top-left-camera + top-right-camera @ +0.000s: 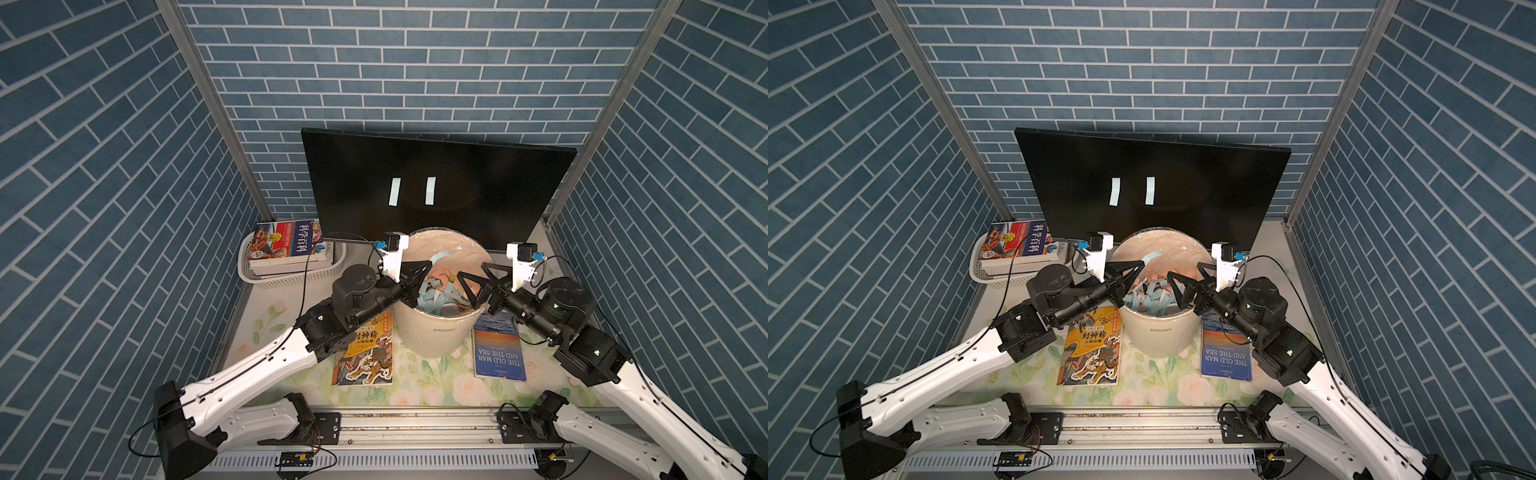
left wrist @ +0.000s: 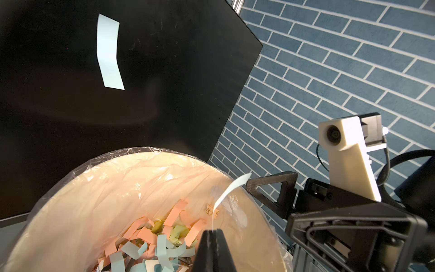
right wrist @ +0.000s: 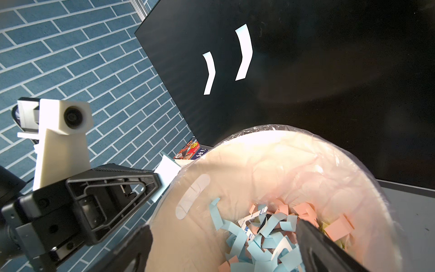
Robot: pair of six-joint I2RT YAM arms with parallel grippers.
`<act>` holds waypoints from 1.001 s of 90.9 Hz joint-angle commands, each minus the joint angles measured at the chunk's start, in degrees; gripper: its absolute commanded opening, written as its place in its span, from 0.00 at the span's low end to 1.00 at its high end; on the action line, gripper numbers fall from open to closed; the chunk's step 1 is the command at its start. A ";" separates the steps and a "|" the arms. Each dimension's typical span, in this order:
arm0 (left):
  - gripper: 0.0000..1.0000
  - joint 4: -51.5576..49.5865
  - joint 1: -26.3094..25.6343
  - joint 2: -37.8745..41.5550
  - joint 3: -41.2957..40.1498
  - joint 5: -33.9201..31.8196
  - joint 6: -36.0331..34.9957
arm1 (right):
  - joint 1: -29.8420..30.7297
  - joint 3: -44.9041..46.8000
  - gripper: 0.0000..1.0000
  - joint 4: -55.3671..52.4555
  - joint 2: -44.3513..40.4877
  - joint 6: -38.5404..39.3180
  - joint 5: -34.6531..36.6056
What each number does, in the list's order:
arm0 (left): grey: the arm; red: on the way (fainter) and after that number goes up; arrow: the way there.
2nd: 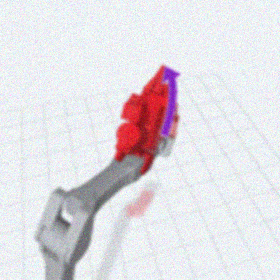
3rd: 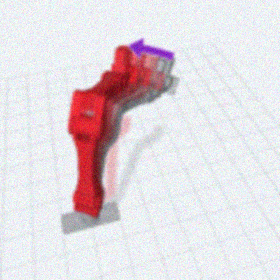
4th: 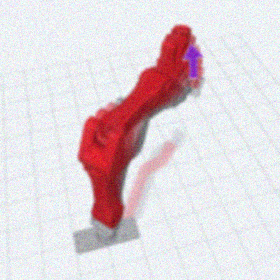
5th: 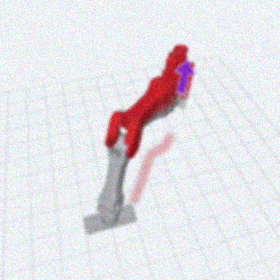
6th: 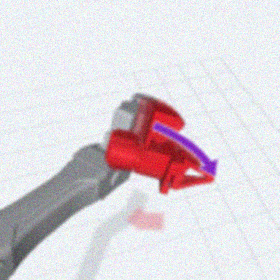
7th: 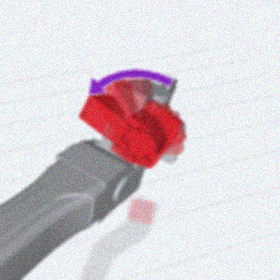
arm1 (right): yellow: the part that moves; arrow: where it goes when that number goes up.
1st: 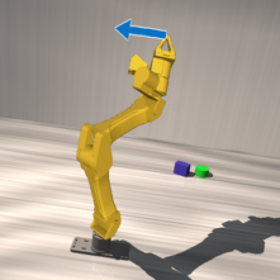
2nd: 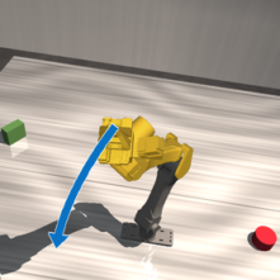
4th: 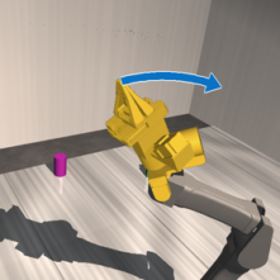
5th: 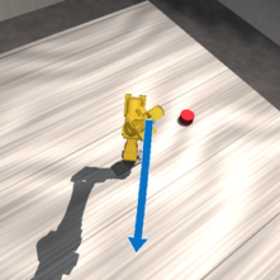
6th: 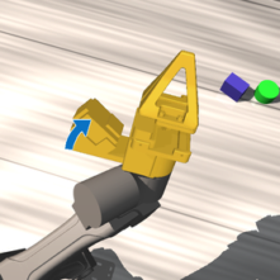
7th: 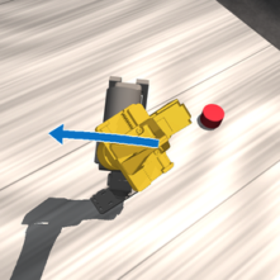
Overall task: Remove the sticky note from the monitor
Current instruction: Place the sticky note in the trash bin.
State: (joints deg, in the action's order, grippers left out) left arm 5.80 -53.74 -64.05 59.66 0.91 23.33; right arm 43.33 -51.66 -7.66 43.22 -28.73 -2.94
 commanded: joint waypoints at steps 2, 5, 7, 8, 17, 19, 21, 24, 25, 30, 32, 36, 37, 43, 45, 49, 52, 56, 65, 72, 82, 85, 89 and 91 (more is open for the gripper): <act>0.05 -3.29 -1.42 -1.27 2.03 -3.18 -3.60 | -0.12 0.66 1.00 2.17 -0.16 -1.42 0.61; 0.11 -3.60 -1.53 -1.56 2.28 -3.08 -3.77 | -0.09 0.71 1.00 2.09 -0.14 -1.38 0.71; 0.15 -3.85 -1.59 -1.83 2.41 -2.99 -3.92 | -0.09 0.71 1.00 2.07 -0.15 -1.41 0.74; 0.16 -3.99 -1.61 -1.94 2.53 -2.96 -3.96 | -0.09 0.74 1.00 2.10 -0.15 -1.41 0.65; 0.31 -4.92 -1.72 -2.79 3.36 -2.48 -4.40 | -0.09 0.88 1.00 2.04 -0.15 -1.42 0.96; 0.34 -5.03 -1.72 -2.89 3.49 -2.36 -4.49 | -0.09 0.84 1.00 2.06 -0.15 -1.42 1.04; 0.36 -5.13 -1.72 -2.89 3.63 -2.28 -4.52 | -0.09 0.81 1.00 1.95 -0.16 -1.33 1.21; 0.38 -5.18 -1.73 -3.06 3.70 -2.19 -4.62 | -0.06 0.73 1.00 1.83 -0.13 -1.33 1.30; 0.38 -5.14 -1.77 -3.03 3.75 -2.16 -4.62 | -0.07 0.71 1.00 1.80 -0.14 -1.33 1.33; 0.41 -5.19 -1.81 -2.94 3.80 -2.08 -4.70 | -0.10 0.59 1.00 1.65 -0.07 -1.25 1.67; 0.42 -5.17 -1.77 -2.86 3.80 -2.01 -4.70 | -0.09 0.55 1.00 1.65 0.00 -1.18 1.74; 0.45 -5.04 -1.76 -2.78 3.80 -1.65 -4.76 | -0.09 0.34 1.00 1.55 0.21 -1.11 2.10; 0.45 -5.03 -1.79 -2.72 3.80 -1.50 -4.77 | -0.09 0.29 1.00 1.53 0.24 -1.09 2.17; 0.48 -4.70 -1.81 -2.69 3.72 -0.42 -4.89 | -0.09 -0.18 1.00 1.34 0.87 -0.85 2.62; 0.49 -4.60 -1.77 -2.67 3.71 -0.06 -4.97 | -0.09 -0.43 1.00 1.18 1.22 -0.77 2.66; 0.50 -4.50 -1.81 -2.66 3.70 0.75 -5.11 | -0.10 -1.15 1.00 0.83 1.91 -0.61 2.88; 0.51 -4.42 -1.76 -2.70 3.67 1.29 -5.18 | -0.09 -1.64 1.00 0.67 2.54 -0.42 3.17; 0.52 -4.32 -1.79 -2.67 3.63 1.92 -5.36 | -0.06 -2.42 1.00 0.45 3.46 -0.07 3.33; 0.54 -4.19 -1.80 -2.60 3.47 2.88 -5.81 | -0.08 -4.44 1.00 0.17 5.63 0.33 3.31; 0.56 -4.21 -1.79 -2.64 3.44 3.27 -6.13 | -0.18 -6.03 1.00 0.06 7.41 0.56 2.96; 0.57 -4.16 -1.80 -2.78 3.52 4.36 -6.58 | -0.09 -8.30 1.00 -0.06 9.91 1.01 2.63; 0.57 -4.09 -1.81 -2.76 3.53 4.63 -6.63 | -0.09 -8.95 1.00 -0.19 10.70 1.18 2.71; 0.57 -4.00 -1.76 -2.78 3.61 4.93 -6.72 | -0.08 -9.84 1.00 -0.60 11.72 1.41 2.82; 0.57 -3.97 -1.80 -2.80 3.66 4.99 -6.76 | -0.17 -10.25 1.00 -0.76 12.30 1.51 2.87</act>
State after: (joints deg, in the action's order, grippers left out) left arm 1.13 -55.16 -67.11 62.02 4.21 17.72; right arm 43.33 -58.78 -8.36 53.60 -28.58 -0.62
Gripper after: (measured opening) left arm 0.570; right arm 0.996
